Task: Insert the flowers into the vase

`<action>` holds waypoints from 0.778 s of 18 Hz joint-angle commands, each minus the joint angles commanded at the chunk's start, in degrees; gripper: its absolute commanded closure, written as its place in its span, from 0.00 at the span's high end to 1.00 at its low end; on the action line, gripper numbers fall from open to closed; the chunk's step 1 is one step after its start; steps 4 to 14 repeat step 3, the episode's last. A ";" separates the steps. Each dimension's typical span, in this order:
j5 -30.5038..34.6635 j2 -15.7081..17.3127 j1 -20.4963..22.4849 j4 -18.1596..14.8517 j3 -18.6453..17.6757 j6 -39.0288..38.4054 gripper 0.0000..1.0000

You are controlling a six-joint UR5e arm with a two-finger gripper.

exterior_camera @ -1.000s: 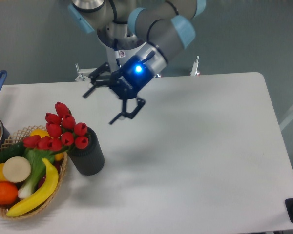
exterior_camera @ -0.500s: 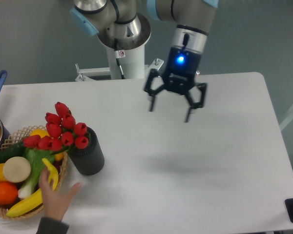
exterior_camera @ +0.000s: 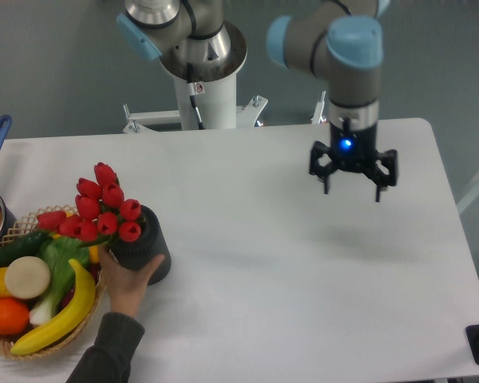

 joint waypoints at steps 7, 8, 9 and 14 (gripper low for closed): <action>2.10 -0.26 -0.09 0.00 -0.09 -0.09 1.00; 2.10 -0.26 -0.09 0.00 -0.09 -0.09 1.00; 2.10 -0.26 -0.09 0.00 -0.09 -0.09 1.00; 2.10 -0.26 -0.09 0.00 -0.09 -0.09 1.00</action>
